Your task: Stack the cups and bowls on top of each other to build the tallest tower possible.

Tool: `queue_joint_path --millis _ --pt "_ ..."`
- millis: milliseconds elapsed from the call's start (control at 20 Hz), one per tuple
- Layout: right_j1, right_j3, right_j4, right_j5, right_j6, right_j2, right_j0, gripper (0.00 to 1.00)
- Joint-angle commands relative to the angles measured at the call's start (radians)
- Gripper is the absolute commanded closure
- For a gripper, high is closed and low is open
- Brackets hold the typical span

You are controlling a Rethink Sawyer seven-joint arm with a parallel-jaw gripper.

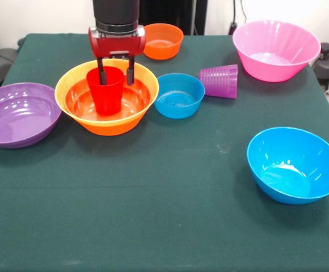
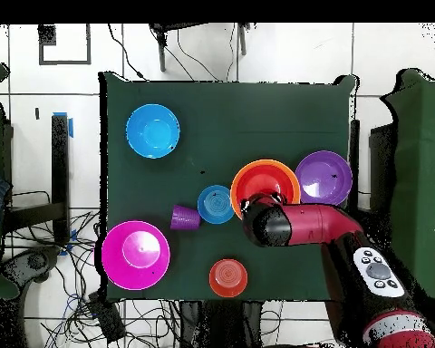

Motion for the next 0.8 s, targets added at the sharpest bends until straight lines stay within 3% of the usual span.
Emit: queue_joint_path --millis 50,150,500,700,800 --pt "0.019 0.032 0.043 0.026 0.105 0.051 0.036 0.00" --pt "0.001 0.024 0.061 0.062 0.093 0.056 0.036 0.00" --pt "-0.102 -0.024 0.221 0.275 0.063 0.093 0.043 0.00" --pt "-0.108 -0.087 0.223 0.338 0.005 0.082 0.062 0.00" --pt "-0.117 -0.139 0.180 0.390 -0.082 0.082 0.064 0.00"
